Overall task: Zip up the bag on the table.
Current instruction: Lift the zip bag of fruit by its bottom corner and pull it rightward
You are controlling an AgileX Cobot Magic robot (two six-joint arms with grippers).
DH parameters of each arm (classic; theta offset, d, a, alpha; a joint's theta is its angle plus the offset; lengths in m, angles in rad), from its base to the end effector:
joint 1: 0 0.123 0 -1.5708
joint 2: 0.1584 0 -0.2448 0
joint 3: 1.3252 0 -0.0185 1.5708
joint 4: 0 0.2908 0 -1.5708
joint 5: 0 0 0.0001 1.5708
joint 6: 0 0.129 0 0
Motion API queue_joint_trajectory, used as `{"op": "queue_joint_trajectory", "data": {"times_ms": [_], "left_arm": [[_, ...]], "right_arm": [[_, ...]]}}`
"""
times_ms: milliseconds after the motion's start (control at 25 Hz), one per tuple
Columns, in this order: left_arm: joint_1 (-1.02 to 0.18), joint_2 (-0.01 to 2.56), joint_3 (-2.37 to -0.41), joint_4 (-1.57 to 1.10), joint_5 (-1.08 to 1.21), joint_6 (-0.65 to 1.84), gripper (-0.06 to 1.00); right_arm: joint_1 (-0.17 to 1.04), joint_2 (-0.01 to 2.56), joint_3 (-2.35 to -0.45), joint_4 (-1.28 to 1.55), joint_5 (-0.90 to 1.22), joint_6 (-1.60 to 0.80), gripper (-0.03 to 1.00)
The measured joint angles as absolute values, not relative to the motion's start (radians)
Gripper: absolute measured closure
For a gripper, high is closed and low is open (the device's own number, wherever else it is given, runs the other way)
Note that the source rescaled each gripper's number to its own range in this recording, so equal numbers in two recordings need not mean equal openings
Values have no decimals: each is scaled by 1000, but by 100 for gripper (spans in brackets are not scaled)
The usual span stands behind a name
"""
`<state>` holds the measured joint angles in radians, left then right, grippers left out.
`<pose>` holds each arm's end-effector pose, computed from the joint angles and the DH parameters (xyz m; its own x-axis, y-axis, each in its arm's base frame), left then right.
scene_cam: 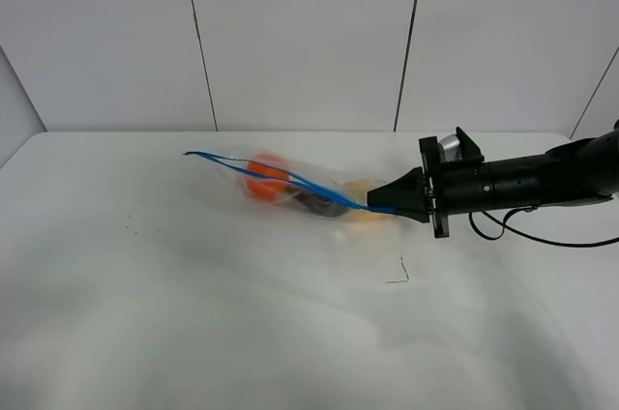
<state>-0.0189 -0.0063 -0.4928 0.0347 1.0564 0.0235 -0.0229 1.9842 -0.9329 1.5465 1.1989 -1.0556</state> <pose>0.1050 0.0019 0.2779 -0.4526 0.0491 -0.8903 0.0103 0.9987 0.0498 0.3404 0.1124 0.0604 -0.9761 0.1802 -0.1214 -0.0564 0.3295 0.9425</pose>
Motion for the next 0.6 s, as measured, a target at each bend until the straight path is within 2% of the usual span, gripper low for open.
{"op": "queue_joint_trajectory", "data": {"times_ms": [600], "left_arm": [[-19,24,-536,8,1002,23,-6]], "right_arm": [[-23,1980,-933,1550,1199,-1033,97]]}}
